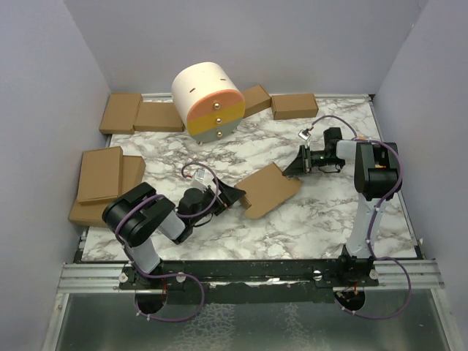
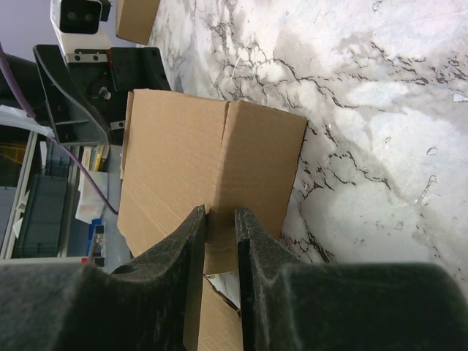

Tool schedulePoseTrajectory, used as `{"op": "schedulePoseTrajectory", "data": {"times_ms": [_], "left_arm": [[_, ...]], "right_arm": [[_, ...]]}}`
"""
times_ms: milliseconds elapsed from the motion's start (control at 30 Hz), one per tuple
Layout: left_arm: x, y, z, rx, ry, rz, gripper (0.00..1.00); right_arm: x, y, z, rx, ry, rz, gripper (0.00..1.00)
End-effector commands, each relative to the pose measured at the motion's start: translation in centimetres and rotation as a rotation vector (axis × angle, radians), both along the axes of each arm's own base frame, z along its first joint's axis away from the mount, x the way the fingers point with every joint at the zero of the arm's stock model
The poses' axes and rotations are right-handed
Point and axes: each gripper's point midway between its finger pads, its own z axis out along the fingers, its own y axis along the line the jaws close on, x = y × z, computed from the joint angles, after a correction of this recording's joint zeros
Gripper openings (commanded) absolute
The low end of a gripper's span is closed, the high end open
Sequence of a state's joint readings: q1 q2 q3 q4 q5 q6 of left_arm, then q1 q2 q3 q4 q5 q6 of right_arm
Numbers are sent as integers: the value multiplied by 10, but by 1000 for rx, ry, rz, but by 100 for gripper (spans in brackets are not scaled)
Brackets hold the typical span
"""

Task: Fold the paper box

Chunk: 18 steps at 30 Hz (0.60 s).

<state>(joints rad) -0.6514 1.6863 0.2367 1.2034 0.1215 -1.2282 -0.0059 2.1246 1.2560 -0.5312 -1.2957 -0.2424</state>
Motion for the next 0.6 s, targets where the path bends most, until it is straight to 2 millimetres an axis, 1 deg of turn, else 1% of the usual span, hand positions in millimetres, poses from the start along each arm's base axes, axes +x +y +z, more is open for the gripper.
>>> {"op": "schedulePoseTrajectory", "data": {"times_ms": [0, 167, 267, 367, 500, 567], "left_arm": [[14, -5, 10, -61, -30, 84, 97], [19, -10, 10, -88, -32, 145, 96], [22, -12, 9, -110, -29, 172, 93], [25, -17, 8, -135, -14, 178, 89], [28, -22, 8, -169, -13, 182, 79], [30, -24, 8, -179, -10, 182, 75]], "right_arm": [[-2, -8, -30, -84, 33, -12, 21], [-3, -8, -31, -80, 37, -11, 21], [-3, -8, -30, -78, 38, -10, 21], [-3, -8, -30, -77, 39, -10, 21], [-4, -7, -31, -71, 42, -8, 21], [-4, -7, -30, -67, 40, -6, 21]]}}
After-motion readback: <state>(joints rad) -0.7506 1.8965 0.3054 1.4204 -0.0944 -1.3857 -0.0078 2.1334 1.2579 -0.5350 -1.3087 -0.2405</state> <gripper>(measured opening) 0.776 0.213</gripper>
